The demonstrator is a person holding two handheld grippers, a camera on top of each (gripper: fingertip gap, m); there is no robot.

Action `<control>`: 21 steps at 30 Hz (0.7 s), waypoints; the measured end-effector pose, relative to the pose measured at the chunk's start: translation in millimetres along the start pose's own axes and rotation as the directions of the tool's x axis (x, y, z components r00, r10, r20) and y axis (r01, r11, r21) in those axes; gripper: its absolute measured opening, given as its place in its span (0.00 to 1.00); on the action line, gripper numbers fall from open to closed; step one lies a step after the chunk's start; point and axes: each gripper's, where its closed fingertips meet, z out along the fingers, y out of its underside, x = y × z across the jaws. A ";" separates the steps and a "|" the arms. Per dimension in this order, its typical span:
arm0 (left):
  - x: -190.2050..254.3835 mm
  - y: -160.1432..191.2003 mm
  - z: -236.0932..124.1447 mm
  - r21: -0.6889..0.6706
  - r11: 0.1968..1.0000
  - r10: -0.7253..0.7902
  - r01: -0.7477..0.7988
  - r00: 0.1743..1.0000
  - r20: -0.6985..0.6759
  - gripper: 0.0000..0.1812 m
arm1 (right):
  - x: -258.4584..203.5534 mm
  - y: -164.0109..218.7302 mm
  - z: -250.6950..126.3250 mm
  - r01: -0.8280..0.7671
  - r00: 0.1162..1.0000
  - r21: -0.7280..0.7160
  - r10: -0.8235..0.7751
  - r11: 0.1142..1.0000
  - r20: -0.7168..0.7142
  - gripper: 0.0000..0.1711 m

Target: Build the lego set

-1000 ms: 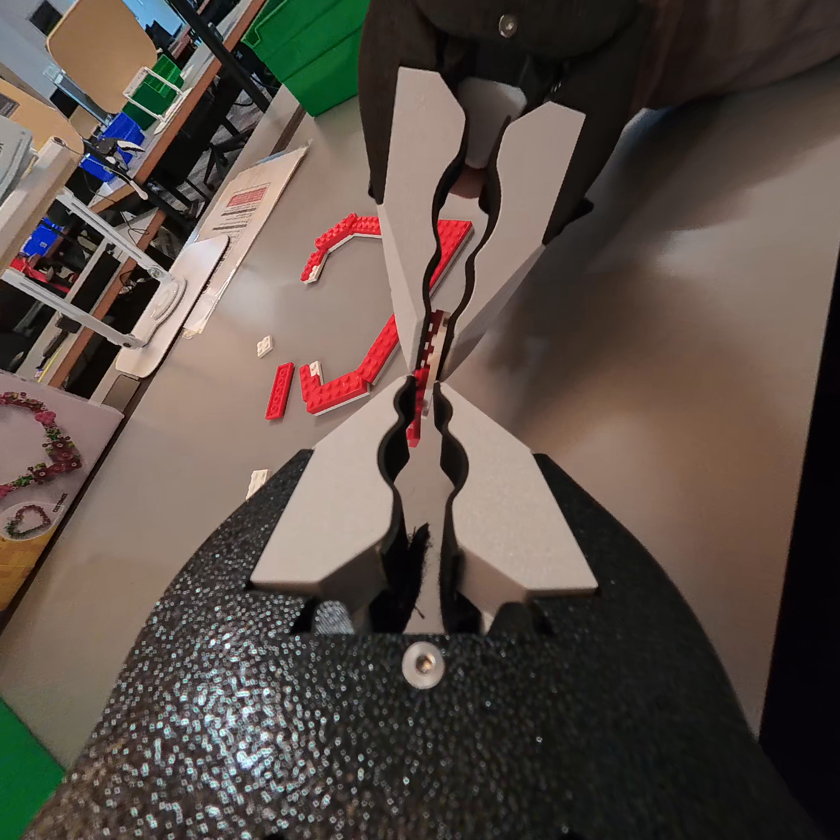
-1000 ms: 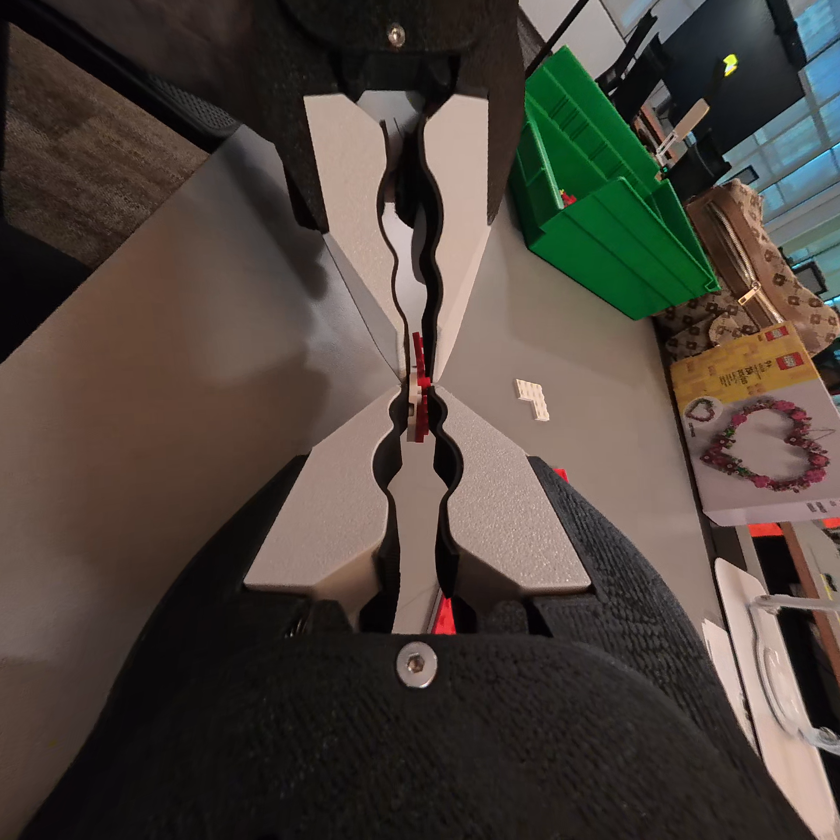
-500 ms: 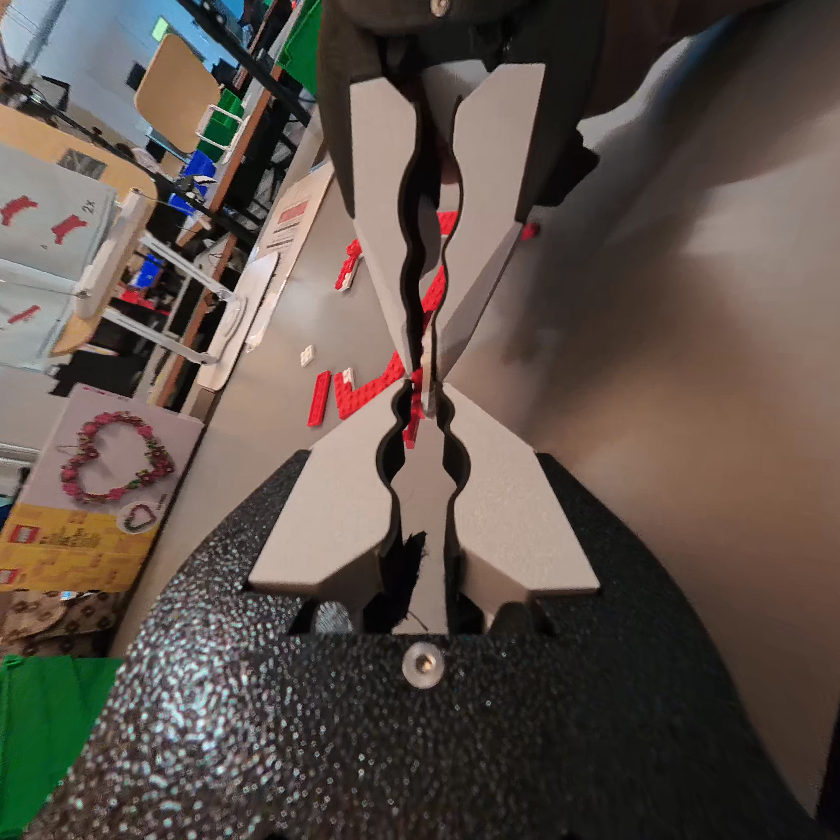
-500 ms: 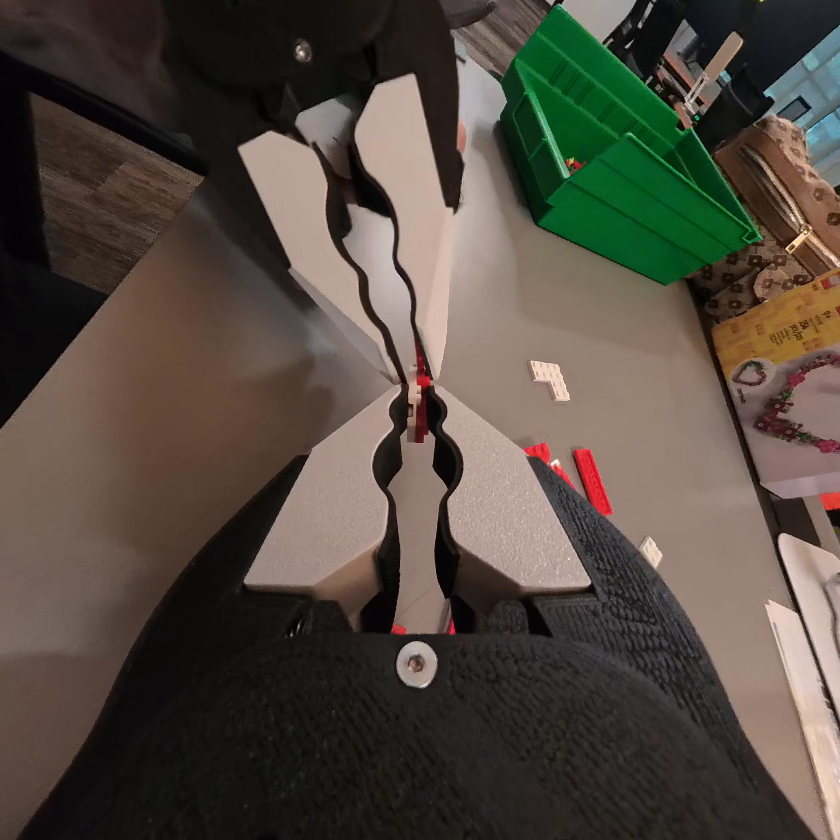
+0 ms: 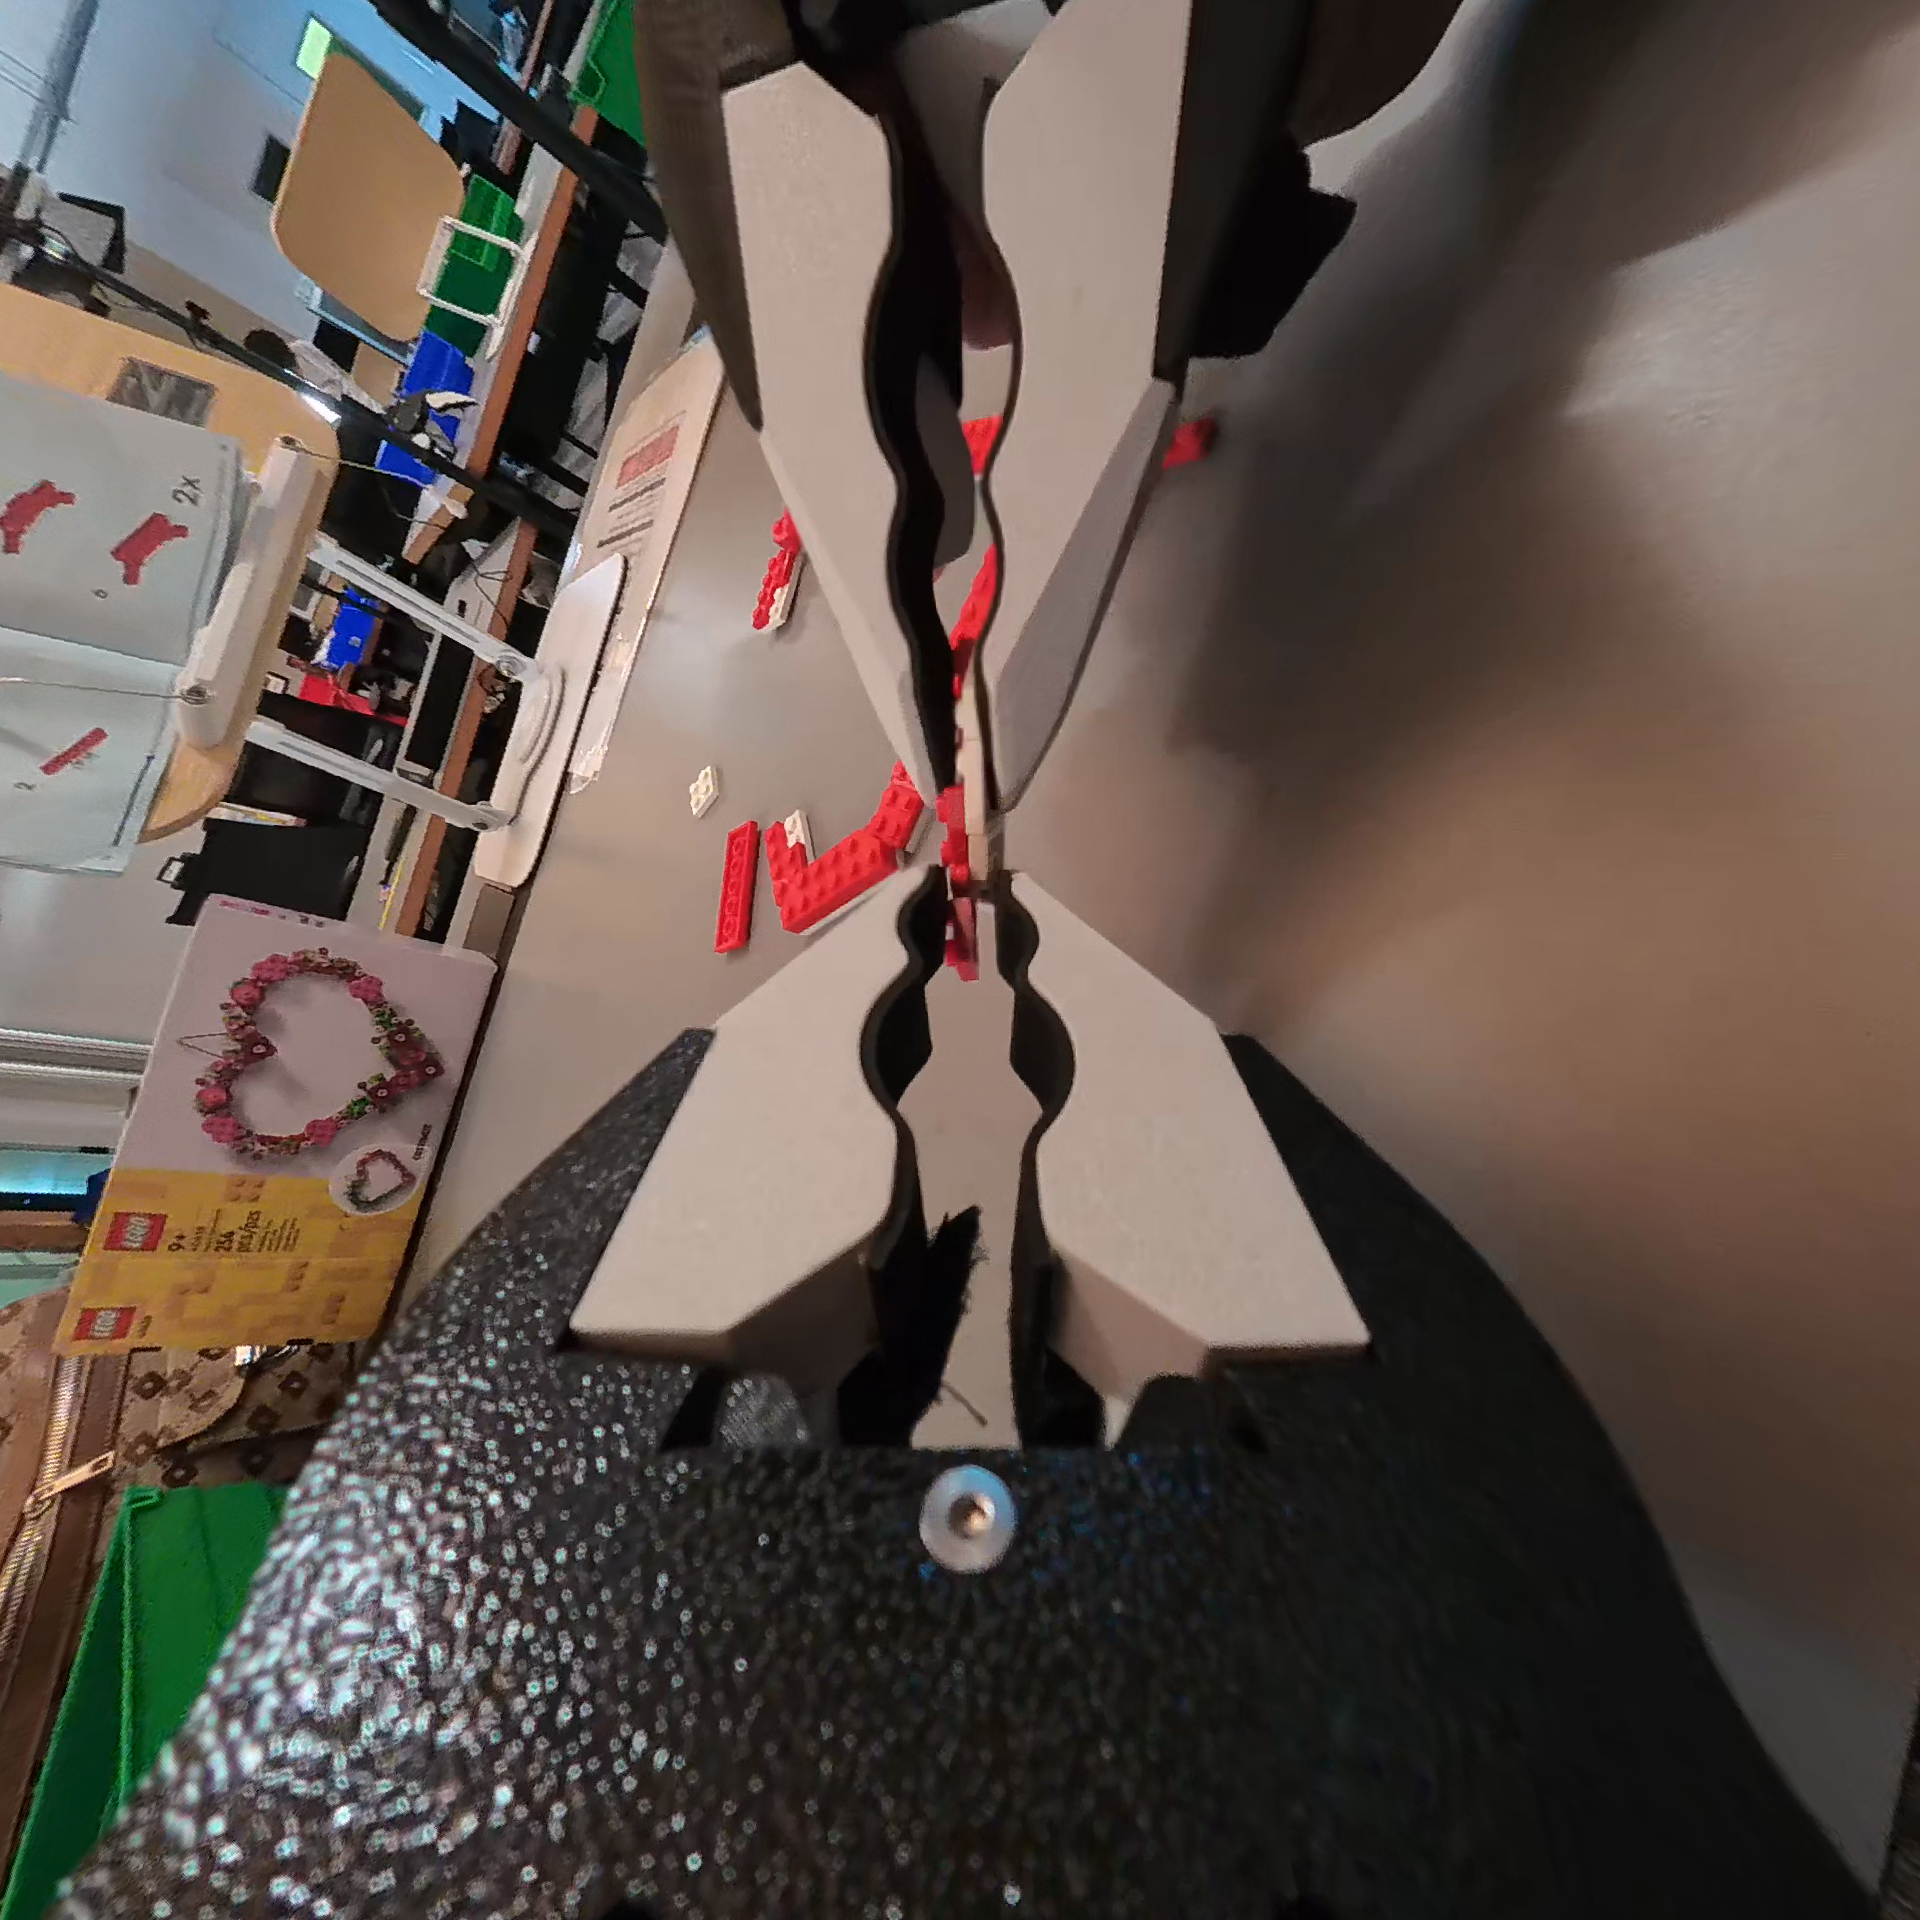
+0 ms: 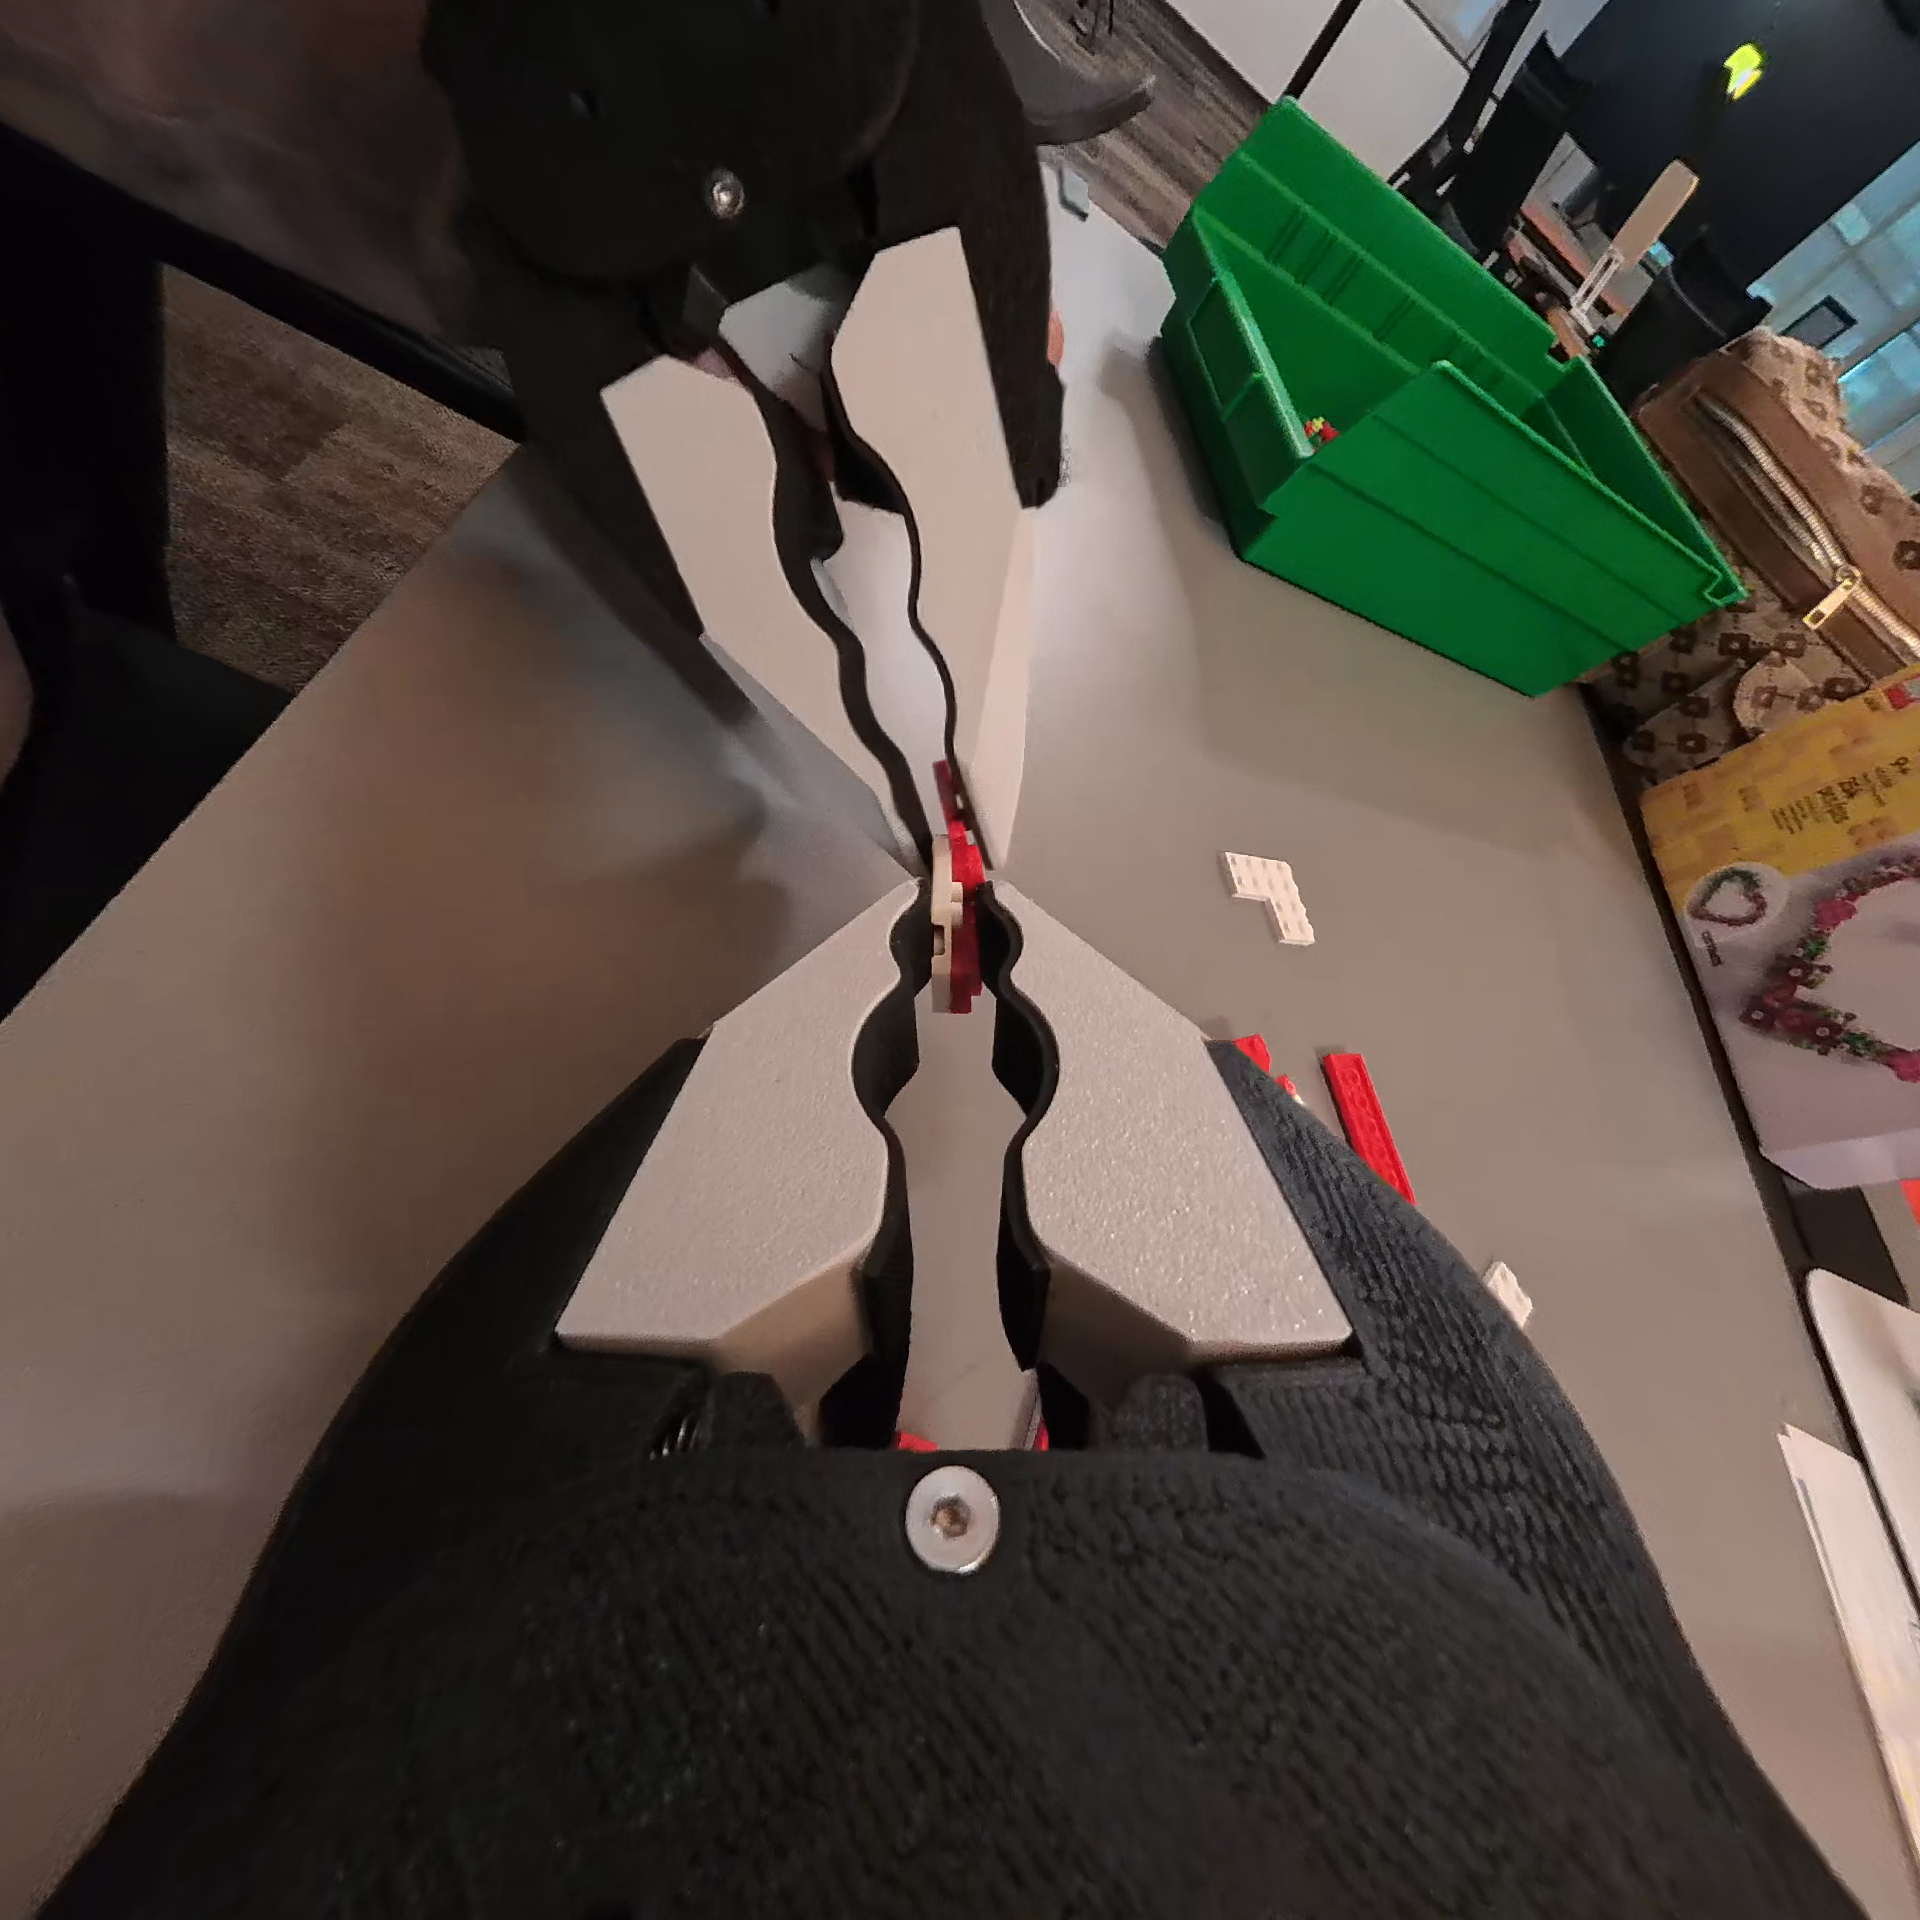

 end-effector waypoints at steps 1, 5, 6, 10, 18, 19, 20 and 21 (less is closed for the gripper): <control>-0.1 0.6 -0.3 -0.003 1.000 -0.004 0.004 1.000 -0.007 0.03 | -0.2 -0.2 0.5 0.009 1.000 0.002 -0.009 1.000 -0.005 0.04; -1.7 0.9 -2.1 0.004 1.000 -0.018 0.018 1.000 -0.013 0.03 | 2.8 -0.9 3.0 0.045 0.998 0.002 -0.045 0.999 -0.045 0.07; -1.4 -0.2 -2.2 0.011 1.000 -0.023 0.023 1.000 -0.016 0.03 | 2.9 0.1 3.7 0.057 0.997 -0.005 -0.057 0.998 -0.050 0.07; 0.7 1.6 -1.2 0.001 1.000 -0.029 0.029 0.999 -0.031 0.03 | 0.8 -2.3 4.9 0.100 0.993 0.002 -0.100 0.995 -0.056 0.07; 1.8 2.8 -0.9 0.000 1.000 -0.025 0.025 0.999 -0.034 0.03 | -0.5 -1.8 6.3 0.128 0.990 -0.037 -0.129 0.991 -0.050 0.03; 2.4 3.4 -0.4 -0.004 1.000 -0.019 0.019 0.999 -0.033 0.03 | -0.8 -1.2 6.8 0.125 0.991 -0.046 -0.127 0.991 -0.047 0.03; 3.5 4.2 0.1 -0.008 1.000 -0.011 0.011 0.999 -0.036 0.03 | -1.6 -0.2 7.4 0.118 0.992 -0.055 -0.120 0.992 -0.041 0.03; 4.1 4.9 0.8 -0.011 1.000 -0.007 0.006 0.999 -0.034 0.04 | -2.1 0.8 7.9 0.108 0.993 -0.065 -0.111 0.992 -0.035 0.03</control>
